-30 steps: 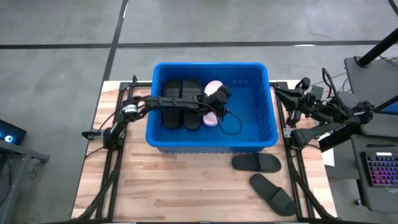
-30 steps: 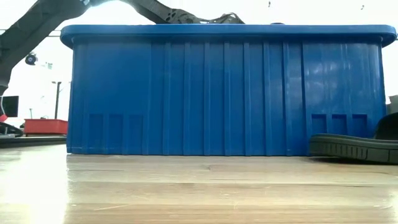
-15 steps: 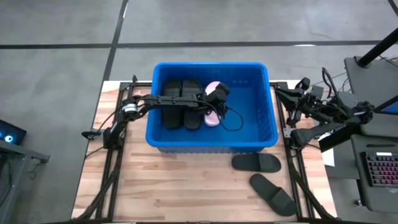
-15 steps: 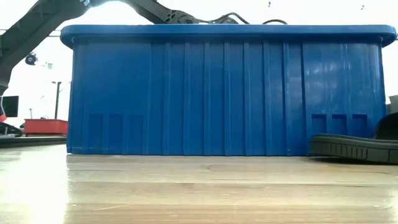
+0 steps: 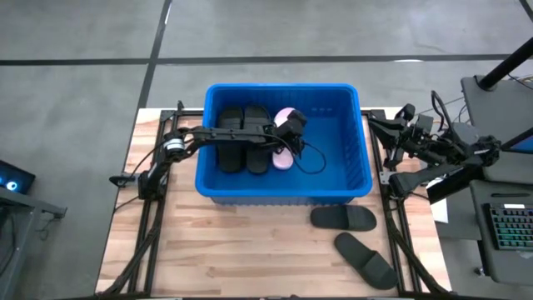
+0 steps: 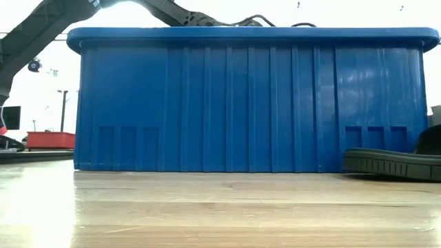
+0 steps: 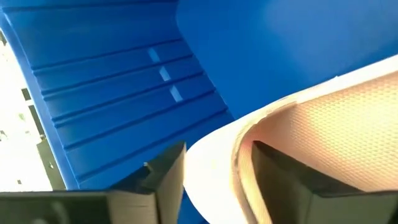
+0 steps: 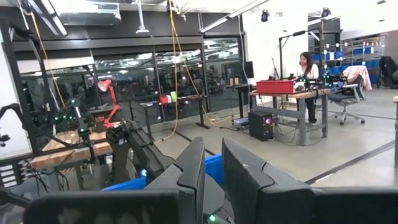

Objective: Pick and place slides into bin
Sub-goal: Put the black slide into the blue bin

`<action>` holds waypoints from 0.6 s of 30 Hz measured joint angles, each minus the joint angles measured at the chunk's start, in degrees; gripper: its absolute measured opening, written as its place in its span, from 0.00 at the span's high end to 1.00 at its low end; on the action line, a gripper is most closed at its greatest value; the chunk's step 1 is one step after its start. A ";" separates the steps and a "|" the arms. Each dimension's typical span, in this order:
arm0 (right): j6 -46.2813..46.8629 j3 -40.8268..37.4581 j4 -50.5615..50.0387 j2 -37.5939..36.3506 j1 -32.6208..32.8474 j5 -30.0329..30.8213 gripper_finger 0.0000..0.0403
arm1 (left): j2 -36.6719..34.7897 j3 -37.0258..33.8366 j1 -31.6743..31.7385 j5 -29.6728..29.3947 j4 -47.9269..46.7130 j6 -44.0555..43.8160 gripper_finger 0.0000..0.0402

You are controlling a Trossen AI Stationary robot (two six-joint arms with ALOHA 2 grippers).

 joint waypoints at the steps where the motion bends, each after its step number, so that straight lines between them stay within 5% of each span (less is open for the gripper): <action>1: 0.00 0.00 -0.01 0.00 0.00 -0.08 0.88 | -0.02 0.00 0.00 -0.13 -0.01 -0.59 0.55; 11: 0.00 0.00 -0.04 0.00 0.00 -0.82 0.88 | -0.89 0.07 0.00 -0.44 -4.26 -3.72 0.33; 18: -0.02 0.00 -0.99 0.00 0.00 -4.61 0.88 | -2.96 0.09 -0.06 -0.68 -8.82 -6.82 0.28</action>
